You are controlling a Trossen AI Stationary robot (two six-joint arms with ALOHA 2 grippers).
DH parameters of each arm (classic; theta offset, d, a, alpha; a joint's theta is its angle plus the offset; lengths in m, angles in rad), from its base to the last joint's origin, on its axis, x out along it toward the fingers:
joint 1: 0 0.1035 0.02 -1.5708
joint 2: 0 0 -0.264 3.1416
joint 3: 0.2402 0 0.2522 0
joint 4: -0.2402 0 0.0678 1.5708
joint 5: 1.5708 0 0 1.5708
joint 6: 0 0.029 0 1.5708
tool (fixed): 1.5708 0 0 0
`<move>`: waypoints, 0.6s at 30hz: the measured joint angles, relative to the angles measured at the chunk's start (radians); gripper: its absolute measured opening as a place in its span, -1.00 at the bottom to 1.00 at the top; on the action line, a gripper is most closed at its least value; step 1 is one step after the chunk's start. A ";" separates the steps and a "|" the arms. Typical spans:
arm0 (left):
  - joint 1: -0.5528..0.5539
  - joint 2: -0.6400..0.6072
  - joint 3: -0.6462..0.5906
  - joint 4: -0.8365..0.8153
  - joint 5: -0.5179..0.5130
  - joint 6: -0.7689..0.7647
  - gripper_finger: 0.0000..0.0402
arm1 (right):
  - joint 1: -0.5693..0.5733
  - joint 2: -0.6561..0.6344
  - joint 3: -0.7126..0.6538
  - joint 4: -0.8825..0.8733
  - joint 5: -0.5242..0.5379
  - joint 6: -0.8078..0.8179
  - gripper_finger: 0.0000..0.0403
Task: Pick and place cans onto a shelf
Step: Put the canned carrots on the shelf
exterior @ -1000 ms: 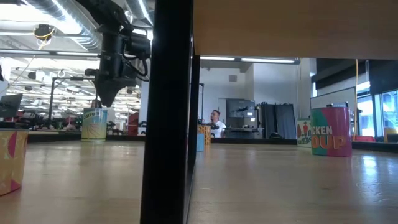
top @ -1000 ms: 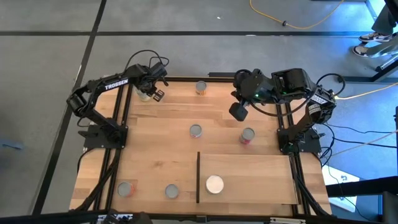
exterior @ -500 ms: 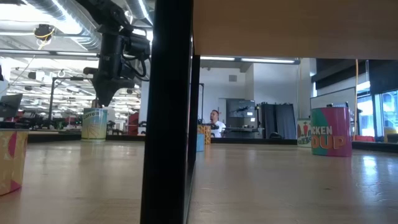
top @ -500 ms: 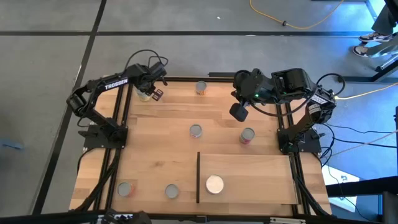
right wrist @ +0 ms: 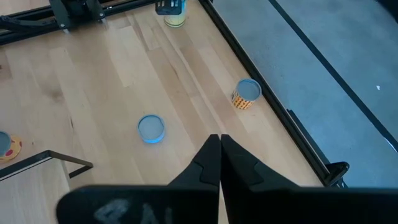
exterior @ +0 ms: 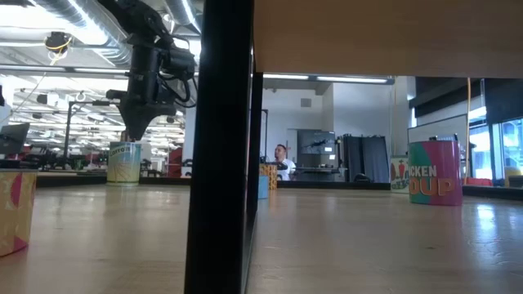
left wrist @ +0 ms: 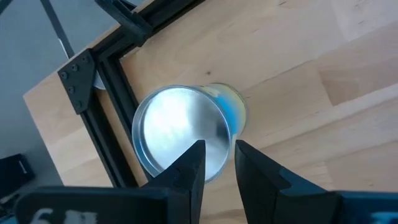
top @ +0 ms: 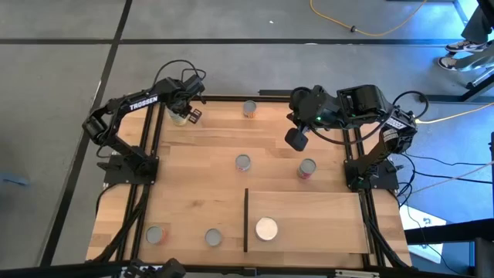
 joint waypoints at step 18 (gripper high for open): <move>-0.001 0.093 0.007 0.007 -0.005 0.019 -0.60 | 0.000 0.000 0.000 0.000 0.000 0.000 -0.99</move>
